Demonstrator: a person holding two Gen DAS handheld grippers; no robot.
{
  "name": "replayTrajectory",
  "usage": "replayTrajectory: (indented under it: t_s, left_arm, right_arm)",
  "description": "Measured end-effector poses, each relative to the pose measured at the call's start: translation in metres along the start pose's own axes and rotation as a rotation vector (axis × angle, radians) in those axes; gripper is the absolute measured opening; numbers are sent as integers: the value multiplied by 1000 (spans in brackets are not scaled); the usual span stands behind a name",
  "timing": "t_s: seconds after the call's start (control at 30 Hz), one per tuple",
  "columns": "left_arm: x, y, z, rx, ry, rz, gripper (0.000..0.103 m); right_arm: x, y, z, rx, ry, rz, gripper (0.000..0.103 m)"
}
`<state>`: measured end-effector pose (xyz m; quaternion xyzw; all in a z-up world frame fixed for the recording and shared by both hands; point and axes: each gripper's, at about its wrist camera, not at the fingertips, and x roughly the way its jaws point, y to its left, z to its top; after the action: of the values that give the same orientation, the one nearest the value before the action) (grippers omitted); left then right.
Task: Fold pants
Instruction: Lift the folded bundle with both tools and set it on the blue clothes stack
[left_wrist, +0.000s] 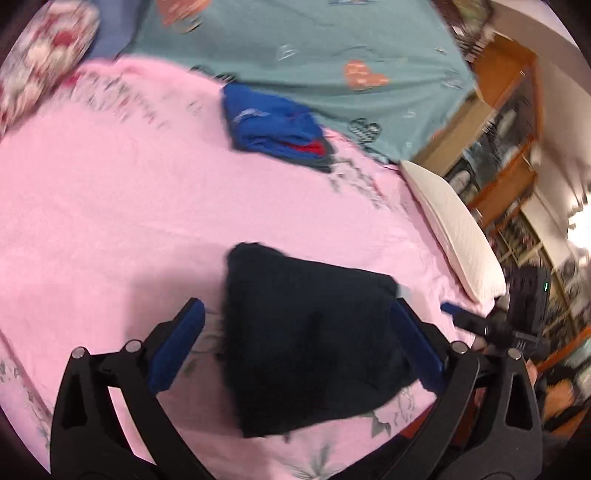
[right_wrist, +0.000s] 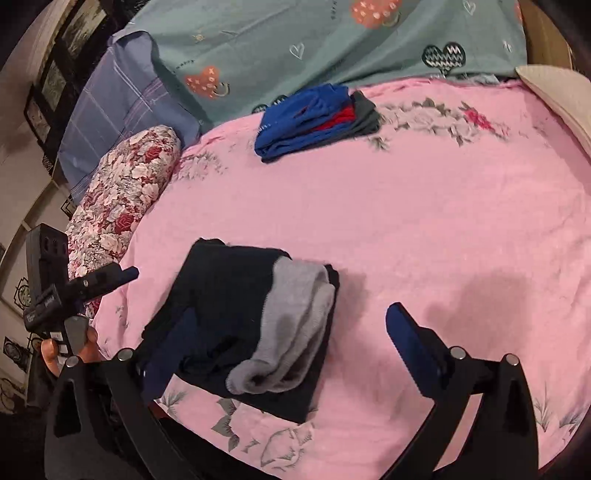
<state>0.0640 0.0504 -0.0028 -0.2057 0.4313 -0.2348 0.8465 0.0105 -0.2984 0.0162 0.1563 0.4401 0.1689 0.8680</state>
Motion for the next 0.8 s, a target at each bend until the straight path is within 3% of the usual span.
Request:
replayTrajectory:
  t_s: [0.07, 0.17, 0.33, 0.37, 0.43, 0.5, 0.57, 0.63, 0.8]
  left_arm:
    - [19, 32, 1, -126, 71, -50, 101]
    - [46, 51, -8, -194, 157, -98, 99]
    - [59, 27, -19, -145, 215, -203, 94]
    - [61, 21, -22, -123, 220, -198, 94]
    - [71, 14, -26, -101, 235, -168, 94]
    - [80, 16, -29, -99, 245, -153, 93]
    - [80, 15, -28, -103, 247, -149, 76]
    - [74, 21, -24, -145, 236, -176, 46]
    - [55, -2, -16, -102, 200, -210, 41]
  right_arm:
    - [19, -14, -4, 67, 58, 50, 102]
    - [48, -20, -14, 117, 115, 91, 102]
    - [69, -12, -24, 135, 181, 150, 99]
    - [70, -8, -24, 121, 189, 161, 90]
    - [75, -1, -27, 117, 235, 212, 87]
    - [77, 5, -27, 85, 248, 219, 75]
    - [80, 7, -29, 77, 265, 241, 52]
    - [74, 3, -27, 82, 246, 260, 43]
    - [47, 11, -21, 47, 165, 289, 39]
